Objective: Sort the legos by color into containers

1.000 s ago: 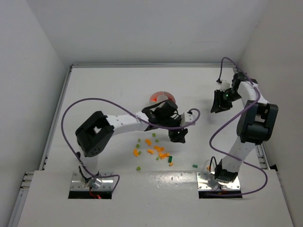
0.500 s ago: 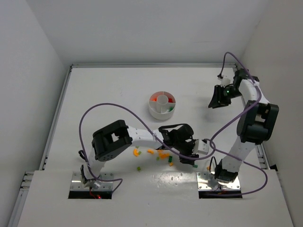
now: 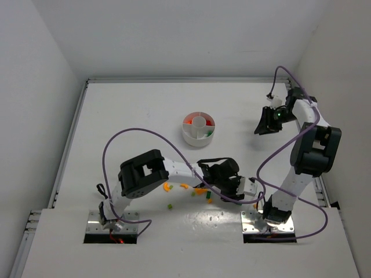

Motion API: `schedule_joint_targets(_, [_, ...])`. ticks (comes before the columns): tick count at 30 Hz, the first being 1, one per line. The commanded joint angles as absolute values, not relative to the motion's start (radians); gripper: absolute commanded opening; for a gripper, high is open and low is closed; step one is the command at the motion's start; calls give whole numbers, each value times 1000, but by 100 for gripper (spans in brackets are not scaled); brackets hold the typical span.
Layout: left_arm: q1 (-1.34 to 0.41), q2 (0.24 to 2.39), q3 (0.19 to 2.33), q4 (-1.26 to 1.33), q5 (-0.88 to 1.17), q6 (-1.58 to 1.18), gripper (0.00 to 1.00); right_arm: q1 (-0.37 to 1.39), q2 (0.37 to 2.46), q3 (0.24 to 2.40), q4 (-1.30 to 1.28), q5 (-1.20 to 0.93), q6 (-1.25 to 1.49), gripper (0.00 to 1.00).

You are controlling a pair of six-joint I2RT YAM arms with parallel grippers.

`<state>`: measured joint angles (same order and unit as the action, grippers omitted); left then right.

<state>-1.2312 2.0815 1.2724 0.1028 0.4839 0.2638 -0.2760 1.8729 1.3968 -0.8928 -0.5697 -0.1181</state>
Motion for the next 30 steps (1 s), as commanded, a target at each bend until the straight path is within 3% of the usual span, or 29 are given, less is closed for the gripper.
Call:
schedule_joint_targets(1, [-1243,2085,1284,141,534,287,45,-282,1819,1388,-868,-594,-124,33])
schedule_joint_targets(30, [-1270,2068,1243,163,534,278,45,-291,1809,1298,-850,-603,-124,33])
